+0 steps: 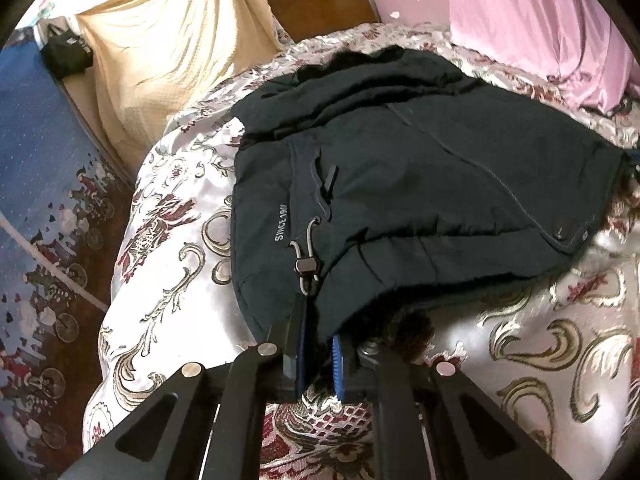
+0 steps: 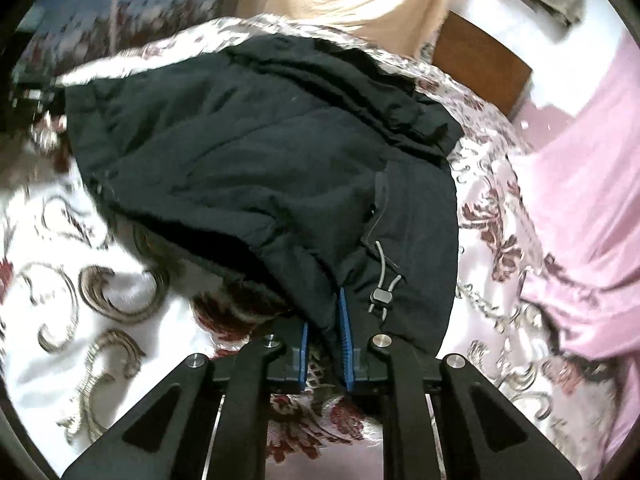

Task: Fold large clothes
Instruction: 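Close both tools on the jacket hem edge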

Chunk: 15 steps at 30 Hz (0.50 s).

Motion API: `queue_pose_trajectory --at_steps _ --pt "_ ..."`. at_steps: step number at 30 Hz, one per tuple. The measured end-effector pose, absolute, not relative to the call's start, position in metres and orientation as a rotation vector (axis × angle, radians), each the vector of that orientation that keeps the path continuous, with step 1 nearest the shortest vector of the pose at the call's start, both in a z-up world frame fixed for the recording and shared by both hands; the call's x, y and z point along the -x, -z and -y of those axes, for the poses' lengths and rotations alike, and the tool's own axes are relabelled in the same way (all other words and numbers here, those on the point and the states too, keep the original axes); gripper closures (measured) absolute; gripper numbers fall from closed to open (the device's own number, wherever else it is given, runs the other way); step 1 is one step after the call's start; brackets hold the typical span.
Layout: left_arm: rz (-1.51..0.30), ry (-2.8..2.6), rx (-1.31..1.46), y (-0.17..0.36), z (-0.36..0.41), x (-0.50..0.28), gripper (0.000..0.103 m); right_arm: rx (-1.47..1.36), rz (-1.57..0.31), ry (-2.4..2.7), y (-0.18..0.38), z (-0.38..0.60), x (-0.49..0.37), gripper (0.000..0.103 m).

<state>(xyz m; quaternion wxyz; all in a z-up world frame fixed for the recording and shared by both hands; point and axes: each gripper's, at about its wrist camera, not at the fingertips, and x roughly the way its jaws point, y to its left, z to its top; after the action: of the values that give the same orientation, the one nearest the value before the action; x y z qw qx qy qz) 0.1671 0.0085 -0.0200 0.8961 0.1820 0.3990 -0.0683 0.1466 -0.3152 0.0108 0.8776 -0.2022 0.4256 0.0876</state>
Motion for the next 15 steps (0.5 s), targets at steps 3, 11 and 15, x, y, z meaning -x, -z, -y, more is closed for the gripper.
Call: queue_pose_trajectory --at_steps 3,11,15 --pt "-0.792 0.125 -0.352 0.012 -0.008 -0.163 0.095 0.384 -0.865 -0.168 -0.012 0.319 -0.144 0.093" --pt "-0.71 0.103 -0.264 -0.008 -0.013 -0.144 0.096 0.277 -0.785 -0.15 -0.026 0.328 -0.127 0.097" --pt "-0.705 0.115 -0.25 -0.011 -0.015 -0.127 0.096 0.23 -0.762 -0.148 -0.033 0.335 -0.108 0.097"
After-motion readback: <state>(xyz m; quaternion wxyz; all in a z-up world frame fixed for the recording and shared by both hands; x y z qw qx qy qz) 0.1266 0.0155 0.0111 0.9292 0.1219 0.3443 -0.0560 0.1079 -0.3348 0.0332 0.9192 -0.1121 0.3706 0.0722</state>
